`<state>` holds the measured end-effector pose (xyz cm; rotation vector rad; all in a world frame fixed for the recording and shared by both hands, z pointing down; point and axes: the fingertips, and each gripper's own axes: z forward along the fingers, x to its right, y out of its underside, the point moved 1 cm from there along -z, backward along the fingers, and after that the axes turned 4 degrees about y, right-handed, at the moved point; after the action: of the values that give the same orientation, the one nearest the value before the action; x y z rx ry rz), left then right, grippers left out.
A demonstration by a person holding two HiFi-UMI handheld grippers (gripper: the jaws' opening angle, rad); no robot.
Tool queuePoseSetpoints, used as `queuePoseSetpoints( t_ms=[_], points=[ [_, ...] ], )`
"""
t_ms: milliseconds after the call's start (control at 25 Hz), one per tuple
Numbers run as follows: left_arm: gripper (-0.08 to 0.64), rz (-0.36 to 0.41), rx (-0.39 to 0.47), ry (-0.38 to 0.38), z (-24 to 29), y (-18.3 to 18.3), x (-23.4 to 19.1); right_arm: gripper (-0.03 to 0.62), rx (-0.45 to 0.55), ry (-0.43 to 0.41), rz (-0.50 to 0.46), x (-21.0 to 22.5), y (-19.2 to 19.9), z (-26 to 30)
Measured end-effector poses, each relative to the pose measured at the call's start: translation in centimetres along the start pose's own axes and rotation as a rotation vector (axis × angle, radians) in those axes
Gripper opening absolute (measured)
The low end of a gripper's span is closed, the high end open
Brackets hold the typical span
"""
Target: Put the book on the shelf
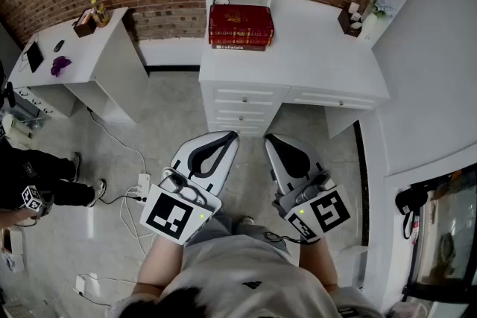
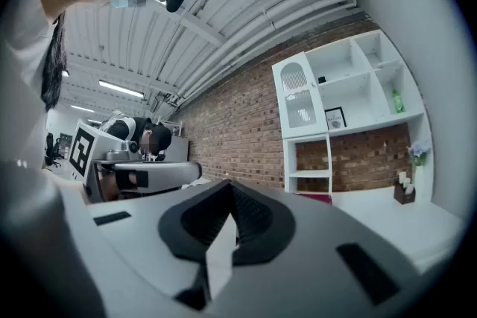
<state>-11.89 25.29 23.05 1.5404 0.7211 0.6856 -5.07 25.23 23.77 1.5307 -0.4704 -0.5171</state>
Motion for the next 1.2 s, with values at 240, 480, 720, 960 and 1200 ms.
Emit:
queuePoseSetpoints(
  t_ms=[240,480,720,960,1200],
  points=[
    [0.011,0.014,-0.007,0.013,-0.1,-0.2,-1.2,0.008,-0.008,0.004,-0.004,-0.3,-0.1,1.3],
    [0.011,0.007,-0.006,0.023,-0.3,0.0,-2.5,0.008,-0.016,0.012,-0.010,-0.7,0.1,2.5],
    [0.011,0.006,0.000,0.038,-0.2,0.2,-4.1,0.008,-0.023,0.024,-0.020,-0.9,0.2,4.0],
    [0.011,0.019,0.001,0.060,-0.3,0.6,-5.9,0.008,-0.008,0.040,-0.015,-1.3,0.3,5.9],
    [0.011,0.034,0.006,0.066,-0.7,1.3,-7.8,0.009,-0.025,0.060,-0.046,-1.6,1.1,7.4]
  ],
)
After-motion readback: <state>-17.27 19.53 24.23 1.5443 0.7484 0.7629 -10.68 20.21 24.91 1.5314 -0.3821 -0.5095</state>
